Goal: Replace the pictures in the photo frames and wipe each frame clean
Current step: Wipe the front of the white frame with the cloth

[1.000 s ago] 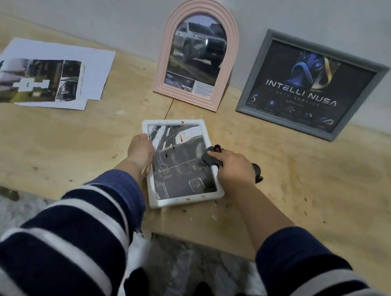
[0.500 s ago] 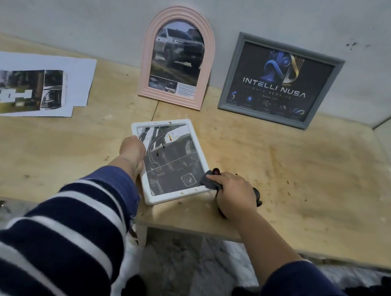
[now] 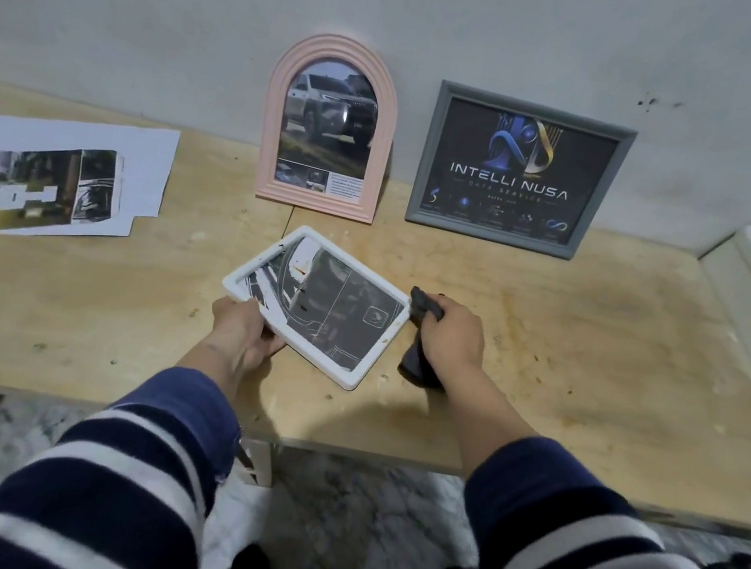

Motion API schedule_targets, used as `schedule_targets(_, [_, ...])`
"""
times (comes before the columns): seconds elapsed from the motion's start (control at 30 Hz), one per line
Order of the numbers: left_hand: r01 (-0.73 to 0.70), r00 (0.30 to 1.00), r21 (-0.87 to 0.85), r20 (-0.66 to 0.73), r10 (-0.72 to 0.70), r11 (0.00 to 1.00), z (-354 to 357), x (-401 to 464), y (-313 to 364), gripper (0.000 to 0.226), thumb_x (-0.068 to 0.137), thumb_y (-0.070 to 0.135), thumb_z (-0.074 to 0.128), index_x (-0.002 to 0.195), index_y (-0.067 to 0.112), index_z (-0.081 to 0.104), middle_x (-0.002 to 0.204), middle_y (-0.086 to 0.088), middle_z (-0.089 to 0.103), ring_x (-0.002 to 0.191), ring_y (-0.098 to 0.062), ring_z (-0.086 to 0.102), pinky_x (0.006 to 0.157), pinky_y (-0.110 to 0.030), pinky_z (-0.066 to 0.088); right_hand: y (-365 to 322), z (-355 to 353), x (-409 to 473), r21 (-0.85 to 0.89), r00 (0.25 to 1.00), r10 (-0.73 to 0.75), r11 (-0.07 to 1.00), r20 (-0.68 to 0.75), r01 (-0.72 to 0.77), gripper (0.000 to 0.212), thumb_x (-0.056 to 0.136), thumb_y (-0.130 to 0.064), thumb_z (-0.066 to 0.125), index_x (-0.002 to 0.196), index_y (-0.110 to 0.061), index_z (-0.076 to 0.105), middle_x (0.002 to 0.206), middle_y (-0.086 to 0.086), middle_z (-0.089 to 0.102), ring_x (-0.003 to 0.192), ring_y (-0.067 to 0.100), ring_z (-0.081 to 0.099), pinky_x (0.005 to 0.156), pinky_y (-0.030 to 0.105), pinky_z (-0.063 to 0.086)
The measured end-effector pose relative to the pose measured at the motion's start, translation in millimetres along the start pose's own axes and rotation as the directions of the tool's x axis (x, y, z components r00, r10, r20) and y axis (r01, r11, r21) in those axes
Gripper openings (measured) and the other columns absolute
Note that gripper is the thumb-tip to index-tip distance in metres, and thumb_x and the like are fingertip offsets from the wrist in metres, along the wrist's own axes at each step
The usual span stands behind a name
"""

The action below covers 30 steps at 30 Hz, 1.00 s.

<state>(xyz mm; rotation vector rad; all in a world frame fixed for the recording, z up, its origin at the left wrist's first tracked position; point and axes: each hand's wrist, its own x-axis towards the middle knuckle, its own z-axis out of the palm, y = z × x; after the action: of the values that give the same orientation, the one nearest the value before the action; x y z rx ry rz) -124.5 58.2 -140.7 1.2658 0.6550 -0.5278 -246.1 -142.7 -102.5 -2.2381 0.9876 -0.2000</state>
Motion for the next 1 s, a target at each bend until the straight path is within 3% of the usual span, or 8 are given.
schedule_targets(0.13, [-0.045, 0.999, -0.064, 0.023, 0.047, 0.997, 0, -13, -5, 0.032, 0.104, 0.008, 0.032, 0.135, 0.014, 0.031, 0.110, -0.011, 0.061, 0.077, -0.019, 0.062, 0.058, -0.042, 0.053, -4, 21, 6, -0.261, 0.995, -0.075, 0.961, 0.060, 0.088, 0.056, 0.090, 0.003, 0.037, 0.138, -0.023, 0.052, 0.123, 0.007, 0.060, 0.107, 0.028, 0.057, 0.082, 0.031, 0.047])
schedule_targets(0.3, [-0.051, 0.999, -0.096, 0.011, 0.052, 0.994, 4, -15, -7, 0.030, 0.105, 0.012, 0.032, 0.134, 0.020, 0.029, 0.095, -0.004, 0.058, 0.074, -0.017, 0.060, 0.071, -0.044, 0.053, 8, 30, -5, -0.527, 0.976, -0.172, 0.822, 0.136, 0.218, 0.068, 0.085, 0.003, 0.039, 0.146, -0.028, 0.037, 0.122, 0.005, 0.055, 0.108, 0.028, 0.049, 0.071, 0.033, 0.038])
schedule_targets(0.4, [-0.050, 0.999, -0.092, 0.015, 0.052, 0.994, 4, -15, -8, 0.032, 0.105, 0.010, 0.031, 0.136, 0.019, 0.027, 0.092, -0.003, 0.058, 0.074, -0.017, 0.061, 0.071, -0.045, 0.055, 12, 34, -20, -0.520, 0.969, -0.177, 0.819, 0.173, 0.243, 0.068, 0.086, -0.002, 0.043, 0.148, -0.029, 0.034, 0.133, 0.001, 0.050, 0.118, 0.026, 0.041, 0.076, 0.032, 0.037])
schedule_targets(0.5, [-0.049, 0.999, -0.088, 0.013, 0.050, 0.995, 4, -17, -8, 0.033, 0.105, 0.011, 0.030, 0.137, 0.020, 0.027, 0.093, -0.003, 0.058, 0.076, -0.018, 0.061, 0.067, -0.044, 0.056, 19, 41, -36, -0.491, 0.943, -0.249, 0.807, 0.221, 0.328, 0.062, 0.087, -0.008, 0.038, 0.147, -0.026, 0.036, 0.130, 0.002, 0.053, 0.116, 0.027, 0.041, 0.076, 0.032, 0.034])
schedule_targets(0.6, [-0.043, 0.999, -0.087, -0.001, 0.043, 0.995, 4, -16, -7, 0.033, 0.105, 0.011, 0.030, 0.137, 0.020, 0.028, 0.092, -0.003, 0.058, 0.075, -0.018, 0.061, 0.073, -0.045, 0.055, 22, 47, -57, -0.385, 0.902, -0.429, 0.824, 0.056, 0.416, 0.059, 0.072, -0.010, 0.034, 0.121, -0.014, 0.066, 0.097, 0.008, 0.069, 0.086, 0.035, 0.059, 0.061, 0.033, 0.039])
schedule_targets(0.67, [-0.046, 0.999, -0.087, -0.010, 0.045, 0.995, 6, -16, -8, 0.032, 0.105, 0.011, 0.030, 0.136, 0.020, 0.029, 0.091, -0.003, 0.058, 0.074, -0.017, 0.061, 0.078, -0.048, 0.055, 28, 53, -69, -0.397, 0.852, -0.521, 0.792, -0.046, 0.463, 0.055, 0.067, -0.009, 0.034, 0.102, -0.013, 0.076, 0.079, 0.005, 0.070, 0.067, 0.031, 0.060, 0.051, 0.028, 0.038])
schedule_targets(0.9, [-0.058, 0.998, -0.054, -0.025, 0.057, 0.997, 7, -13, -8, 0.029, 0.105, 0.012, 0.030, 0.132, 0.021, 0.032, 0.091, -0.001, 0.057, 0.074, -0.017, 0.060, 0.078, -0.047, 0.055, 26, 56, -97, -0.355, 0.838, -0.546, 0.787, -0.021, 0.504, 0.050, 0.063, 0.000, 0.049, 0.100, -0.019, 0.076, 0.077, -0.002, 0.068, 0.070, 0.028, 0.059, 0.052, 0.030, 0.043])
schedule_targets(1.0, [-0.037, 0.999, 0.000, 0.007, 0.037, 0.999, 4, -8, -4, 0.032, 0.104, 0.010, 0.029, 0.133, 0.022, 0.033, 0.094, -0.005, 0.060, 0.076, -0.019, 0.061, 0.070, -0.045, 0.057, 29, 48, -100, -0.135, 0.799, -0.597, 0.788, 0.071, 0.600, 0.048, 0.072, -0.009, 0.034, 0.092, -0.020, 0.077, 0.074, -0.002, 0.066, 0.070, 0.026, 0.058, 0.055, 0.033, 0.048])
